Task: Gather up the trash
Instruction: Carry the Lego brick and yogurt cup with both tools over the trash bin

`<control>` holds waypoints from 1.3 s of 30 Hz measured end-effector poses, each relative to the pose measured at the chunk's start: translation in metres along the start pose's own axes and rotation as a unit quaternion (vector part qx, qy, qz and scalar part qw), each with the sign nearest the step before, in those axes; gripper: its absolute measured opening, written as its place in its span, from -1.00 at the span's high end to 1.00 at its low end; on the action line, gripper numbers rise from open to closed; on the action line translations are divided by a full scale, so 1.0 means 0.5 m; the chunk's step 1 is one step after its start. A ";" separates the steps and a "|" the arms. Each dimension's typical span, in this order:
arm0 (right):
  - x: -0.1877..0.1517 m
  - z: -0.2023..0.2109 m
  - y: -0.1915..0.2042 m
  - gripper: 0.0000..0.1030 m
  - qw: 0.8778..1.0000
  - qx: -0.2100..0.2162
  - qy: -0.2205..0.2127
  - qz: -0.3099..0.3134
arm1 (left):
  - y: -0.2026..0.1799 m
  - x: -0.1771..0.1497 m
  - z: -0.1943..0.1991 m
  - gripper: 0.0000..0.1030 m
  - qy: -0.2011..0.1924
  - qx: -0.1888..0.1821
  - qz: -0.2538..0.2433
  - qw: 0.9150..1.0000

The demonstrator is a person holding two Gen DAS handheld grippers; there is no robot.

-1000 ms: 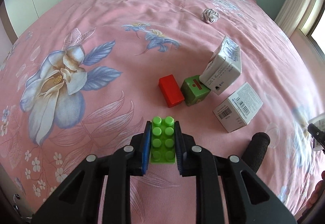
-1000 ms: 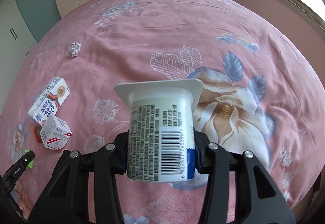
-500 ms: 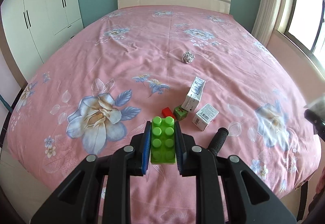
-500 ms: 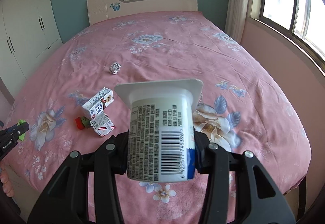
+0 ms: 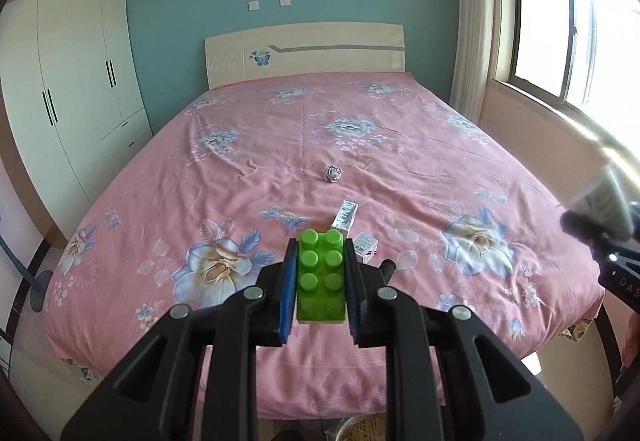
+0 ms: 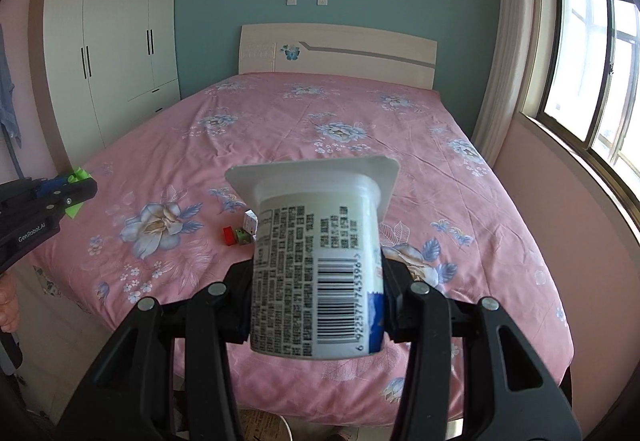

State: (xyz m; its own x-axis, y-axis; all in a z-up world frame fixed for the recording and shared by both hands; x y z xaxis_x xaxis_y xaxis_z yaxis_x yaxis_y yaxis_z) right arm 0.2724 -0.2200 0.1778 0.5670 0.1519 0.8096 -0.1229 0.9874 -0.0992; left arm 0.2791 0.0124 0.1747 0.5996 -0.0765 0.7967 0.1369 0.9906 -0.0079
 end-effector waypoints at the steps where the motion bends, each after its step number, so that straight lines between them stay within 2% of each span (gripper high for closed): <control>1: -0.006 0.019 0.005 0.08 1.000 0.004 -0.002 0.004 | -0.003 -0.004 0.013 0.54 -0.003 0.000 -0.007 1.000; 3: -0.018 0.049 0.016 0.08 1.000 0.003 -0.006 0.017 | -0.013 -0.016 0.038 0.54 -0.009 0.008 -0.022 1.000; 8: -0.064 0.097 0.036 0.08 0.999 0.005 -0.002 0.045 | -0.018 -0.061 0.067 0.54 0.006 0.003 -0.041 0.999; 18: -0.166 0.113 0.061 0.07 0.997 0.026 0.036 0.067 | -0.027 -0.169 0.070 0.54 0.046 -0.005 -0.069 0.997; 30: -0.318 0.062 0.102 0.07 0.989 0.057 0.103 0.090 | -0.030 -0.319 -0.026 0.54 0.129 -0.018 -0.068 0.989; 39: -0.447 -0.035 0.128 0.07 0.978 0.083 0.179 0.074 | -0.046 -0.426 -0.100 0.54 0.190 -0.034 -0.070 0.979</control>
State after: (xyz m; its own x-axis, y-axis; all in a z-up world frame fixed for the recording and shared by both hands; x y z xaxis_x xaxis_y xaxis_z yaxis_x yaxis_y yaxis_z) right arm 0.1523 -0.1900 -0.0196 0.7773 0.3279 0.5369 -0.3393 0.9372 -0.0810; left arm 0.1875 0.0003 -0.0249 0.8194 -0.2607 0.5106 0.2832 0.9584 0.0348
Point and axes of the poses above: each gripper's, at about its wrist camera, not at the fingertips, and z roughly against the way its jaws point, y to its left, x to its top, the point moved 4 cm from there along -z, roughly the way its jaws point, and after that the axes turned 5 degrees about -x, right-handed, at the moved point
